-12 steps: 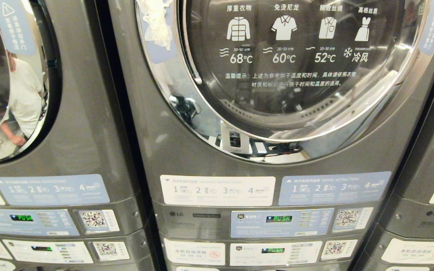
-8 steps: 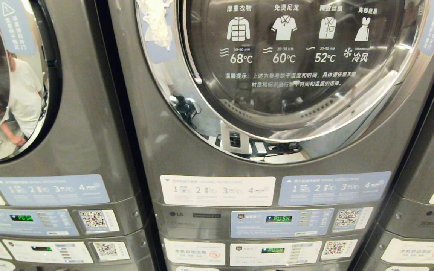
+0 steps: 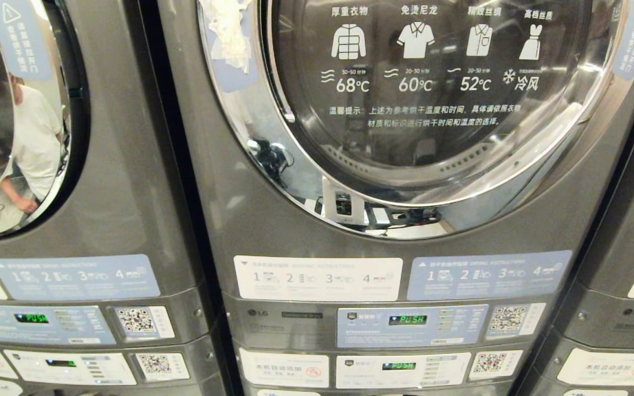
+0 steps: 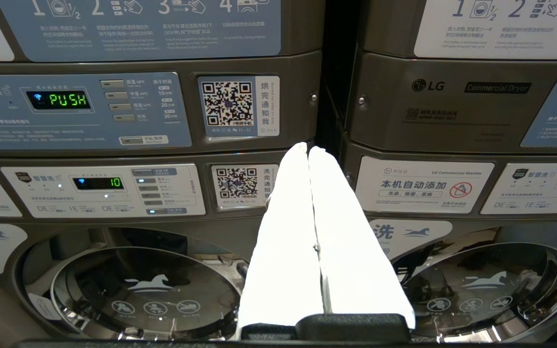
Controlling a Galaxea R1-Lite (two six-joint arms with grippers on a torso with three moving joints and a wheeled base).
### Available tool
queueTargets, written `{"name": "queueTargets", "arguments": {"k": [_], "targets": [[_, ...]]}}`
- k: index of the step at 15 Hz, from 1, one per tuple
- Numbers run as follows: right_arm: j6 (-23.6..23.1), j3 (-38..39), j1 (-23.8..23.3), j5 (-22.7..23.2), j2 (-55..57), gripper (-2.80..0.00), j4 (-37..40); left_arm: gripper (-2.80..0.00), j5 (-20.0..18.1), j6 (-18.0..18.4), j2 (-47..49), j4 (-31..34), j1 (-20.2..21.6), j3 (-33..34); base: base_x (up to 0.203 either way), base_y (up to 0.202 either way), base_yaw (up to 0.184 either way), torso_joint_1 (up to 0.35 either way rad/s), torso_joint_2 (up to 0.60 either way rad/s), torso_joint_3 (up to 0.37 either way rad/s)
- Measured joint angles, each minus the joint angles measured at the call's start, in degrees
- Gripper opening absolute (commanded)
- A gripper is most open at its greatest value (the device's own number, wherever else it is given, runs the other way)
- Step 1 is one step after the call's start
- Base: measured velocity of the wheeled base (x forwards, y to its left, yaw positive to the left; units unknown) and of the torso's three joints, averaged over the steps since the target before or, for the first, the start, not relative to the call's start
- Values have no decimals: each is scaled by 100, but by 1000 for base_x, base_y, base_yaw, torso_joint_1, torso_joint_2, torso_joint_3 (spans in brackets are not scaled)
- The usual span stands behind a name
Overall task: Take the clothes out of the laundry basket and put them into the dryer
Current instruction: Open the dryer
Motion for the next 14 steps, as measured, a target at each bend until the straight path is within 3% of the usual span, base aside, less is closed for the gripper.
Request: {"name": "queueTargets", "arguments": {"k": [3,6,10,14], "targets": [[-5,-1042,704,717,1245,0,5,-280,0,-5,0,-2,-1,0,0,0,0,0,0,0],[-75,-2050,1389,605,2240,0,3,-280,0,-5,0,-2,-1,0,0,0,0,0,0,0],[-158,-2950,2810,-646,3248,0,-44,-280,0,-5,0,-2,-4,0,0,0,0,0,0,0],[-216,-3914,3689,-1735,4263,0,-232,-280,0,-5,0,-2,-1,0,0,0,0,0,0,0]]}}
